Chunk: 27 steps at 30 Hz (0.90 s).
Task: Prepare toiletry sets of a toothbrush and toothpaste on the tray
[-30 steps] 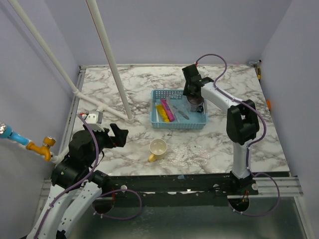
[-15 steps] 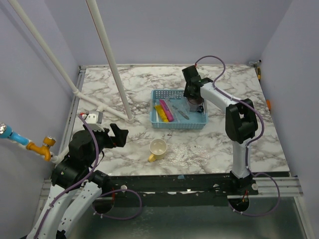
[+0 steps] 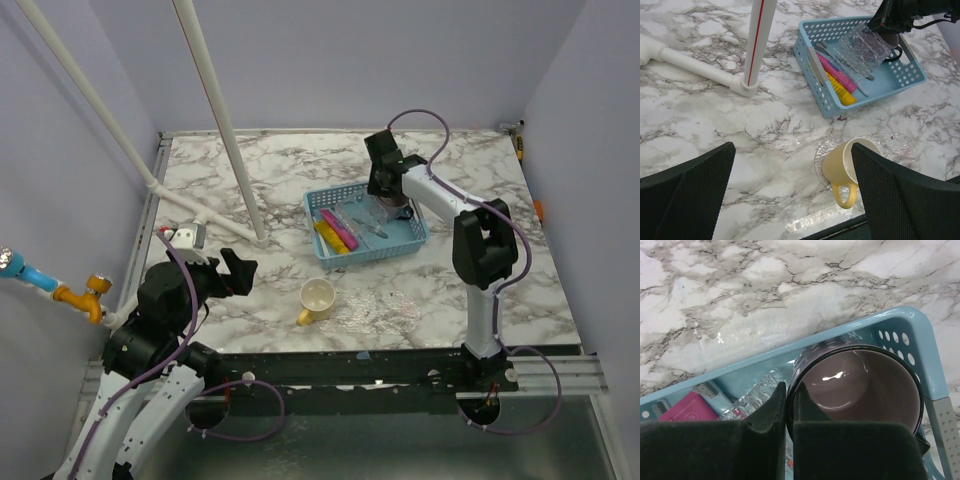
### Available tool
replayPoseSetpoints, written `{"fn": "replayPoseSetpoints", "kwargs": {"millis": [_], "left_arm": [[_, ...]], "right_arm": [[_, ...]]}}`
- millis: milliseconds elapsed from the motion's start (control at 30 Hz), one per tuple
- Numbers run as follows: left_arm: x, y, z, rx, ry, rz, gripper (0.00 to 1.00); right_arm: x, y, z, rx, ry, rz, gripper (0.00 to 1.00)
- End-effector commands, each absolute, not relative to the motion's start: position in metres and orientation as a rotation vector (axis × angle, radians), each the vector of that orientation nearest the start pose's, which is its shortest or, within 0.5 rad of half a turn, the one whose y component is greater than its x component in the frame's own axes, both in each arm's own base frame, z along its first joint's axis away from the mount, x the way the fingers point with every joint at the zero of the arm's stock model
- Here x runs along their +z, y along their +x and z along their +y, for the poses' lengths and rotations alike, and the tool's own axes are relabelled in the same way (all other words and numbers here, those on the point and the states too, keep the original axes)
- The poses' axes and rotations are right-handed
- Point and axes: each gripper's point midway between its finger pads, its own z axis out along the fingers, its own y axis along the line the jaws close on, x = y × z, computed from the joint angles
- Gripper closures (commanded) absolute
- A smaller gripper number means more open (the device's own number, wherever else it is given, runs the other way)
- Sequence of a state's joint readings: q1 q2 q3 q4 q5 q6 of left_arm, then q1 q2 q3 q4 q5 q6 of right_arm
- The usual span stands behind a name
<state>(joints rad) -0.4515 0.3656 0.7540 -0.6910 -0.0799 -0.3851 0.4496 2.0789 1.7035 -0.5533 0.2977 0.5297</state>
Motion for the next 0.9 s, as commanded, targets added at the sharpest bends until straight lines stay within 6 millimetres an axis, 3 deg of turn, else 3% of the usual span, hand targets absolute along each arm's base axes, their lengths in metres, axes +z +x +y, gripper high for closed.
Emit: {"fn": "replayPoseSetpoints", "kwargs": {"millis": [0,467,867], "left_arm": [[0.244,0.182,-0.088,-0.491,0.0,1.902,0.01],[0.243,0.182,-0.088,-0.492,0.0,1.905,0.01],[0.243,0.181,-0.091,-0.505,0.012,1.907,0.01]], "right_arm": [[0.116,0.472,0.193,0.093,0.211,2.413,0.99],[0.214,0.465,0.181,0.152,0.249,2.217,0.99],[0.253,0.422,0.169,0.128,0.21,2.186,0.99]]}}
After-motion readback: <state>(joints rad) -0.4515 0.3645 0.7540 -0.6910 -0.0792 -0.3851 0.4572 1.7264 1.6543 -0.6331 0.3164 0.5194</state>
